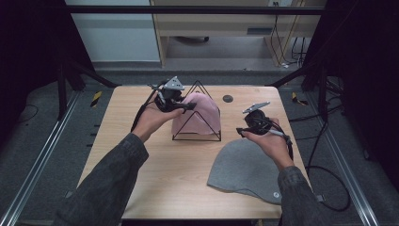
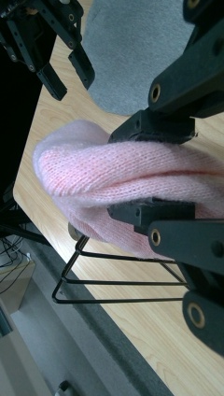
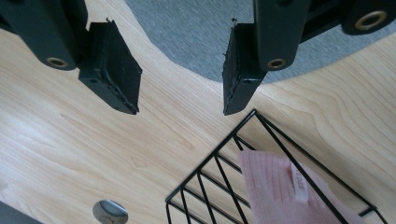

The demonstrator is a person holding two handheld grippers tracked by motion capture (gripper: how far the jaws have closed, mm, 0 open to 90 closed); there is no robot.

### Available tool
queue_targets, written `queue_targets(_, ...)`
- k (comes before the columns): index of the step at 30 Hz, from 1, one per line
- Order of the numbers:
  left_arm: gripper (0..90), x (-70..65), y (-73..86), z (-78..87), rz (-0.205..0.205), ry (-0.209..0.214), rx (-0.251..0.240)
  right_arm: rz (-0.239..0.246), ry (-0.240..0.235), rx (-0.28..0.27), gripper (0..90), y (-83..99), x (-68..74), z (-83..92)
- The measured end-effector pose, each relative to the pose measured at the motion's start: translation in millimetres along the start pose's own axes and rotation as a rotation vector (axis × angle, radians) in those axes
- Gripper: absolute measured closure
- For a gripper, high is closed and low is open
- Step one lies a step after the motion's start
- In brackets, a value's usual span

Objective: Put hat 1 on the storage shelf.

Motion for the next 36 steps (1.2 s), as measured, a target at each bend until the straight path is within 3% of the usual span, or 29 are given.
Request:
queue_targets(4,62.2,0.4,0.3,-1.6,0.016,-0.003,-0.004,-0.009,0.0,0.01,46.8,5.3,-2.4,-2.3)
queue_targets(9,59.7,-3.1,0.5,-0.3,0.003,-0.004,-0.007,-0.016,0.0,0.013,46.8,9.6,-4.4,-3.0)
queue_targets(14,63.4,-4.1,3.5,-1.1,-0.005,-0.017,0.02,-0.025,0.002,0.029,46.7,14.0,-6.7,-3.5)
queue_targets(25,54.8,-11.4,-1.3,6.0,-0.01,-0.023,-0.019,-0.045,0.01,0.036,46.4,20.8,-16.2,-2.8)
queue_targets(29,42.8,-17.3,0.6,14.2,-0.031,-0.054,-0.001,-0.081,0.017,0.045,43.6,30.9,-24.0,-7.0)
queue_targets(31,40.7,-20.8,3.9,19.9,-0.027,-0.066,0.0,-0.083,0.021,0.051,42.5,33.3,-25.8,-8.5)
queue_targets(36,24.4,-29.0,21.2,34.7,0.001,-0.085,0.001,-0.12,0.024,0.099,36.6,50.0,-31.9,-21.8)
Point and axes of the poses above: each handheld gripper's, and its own axes: z roughly backward along the jaws, y roughly out of its underside, x roughly to its left, the point moved 7 cm from there along -z, roughly forward along the jaws, and after that the axes turned 14 degrees about y, right-handed, at the moved point
